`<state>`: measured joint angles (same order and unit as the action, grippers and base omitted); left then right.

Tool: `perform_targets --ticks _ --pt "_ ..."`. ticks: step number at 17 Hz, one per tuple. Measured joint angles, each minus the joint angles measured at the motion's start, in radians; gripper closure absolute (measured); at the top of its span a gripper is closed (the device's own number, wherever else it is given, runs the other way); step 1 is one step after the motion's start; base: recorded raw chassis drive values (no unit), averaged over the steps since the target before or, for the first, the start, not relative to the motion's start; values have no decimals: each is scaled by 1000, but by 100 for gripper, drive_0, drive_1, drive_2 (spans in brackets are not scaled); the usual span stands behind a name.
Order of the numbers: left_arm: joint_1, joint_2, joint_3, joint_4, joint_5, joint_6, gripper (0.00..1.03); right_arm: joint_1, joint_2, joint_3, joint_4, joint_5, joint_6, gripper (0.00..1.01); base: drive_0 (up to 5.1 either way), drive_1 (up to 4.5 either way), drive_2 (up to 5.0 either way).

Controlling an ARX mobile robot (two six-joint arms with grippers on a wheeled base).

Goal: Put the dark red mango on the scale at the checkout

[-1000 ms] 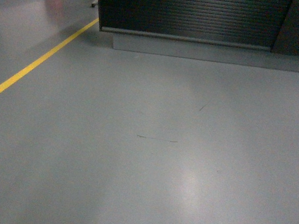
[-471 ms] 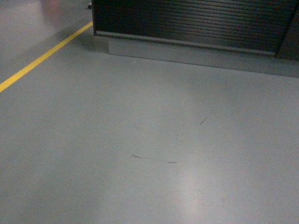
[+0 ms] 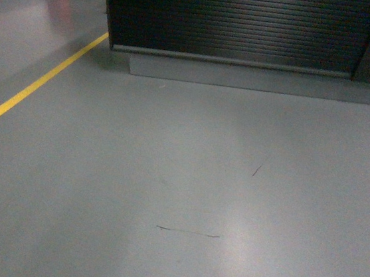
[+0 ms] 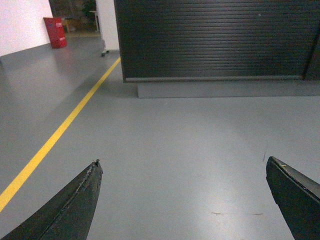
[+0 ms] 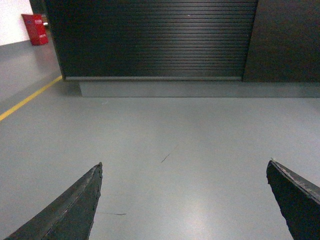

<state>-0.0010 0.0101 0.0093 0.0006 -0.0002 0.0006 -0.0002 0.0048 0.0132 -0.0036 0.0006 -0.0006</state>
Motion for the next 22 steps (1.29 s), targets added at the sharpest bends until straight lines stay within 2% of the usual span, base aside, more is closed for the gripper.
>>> perform_targets --ticks 22 --pt "0 0 0 -6 -1 0 5 0 0 0 0 0 0 3 -2 414 -419"
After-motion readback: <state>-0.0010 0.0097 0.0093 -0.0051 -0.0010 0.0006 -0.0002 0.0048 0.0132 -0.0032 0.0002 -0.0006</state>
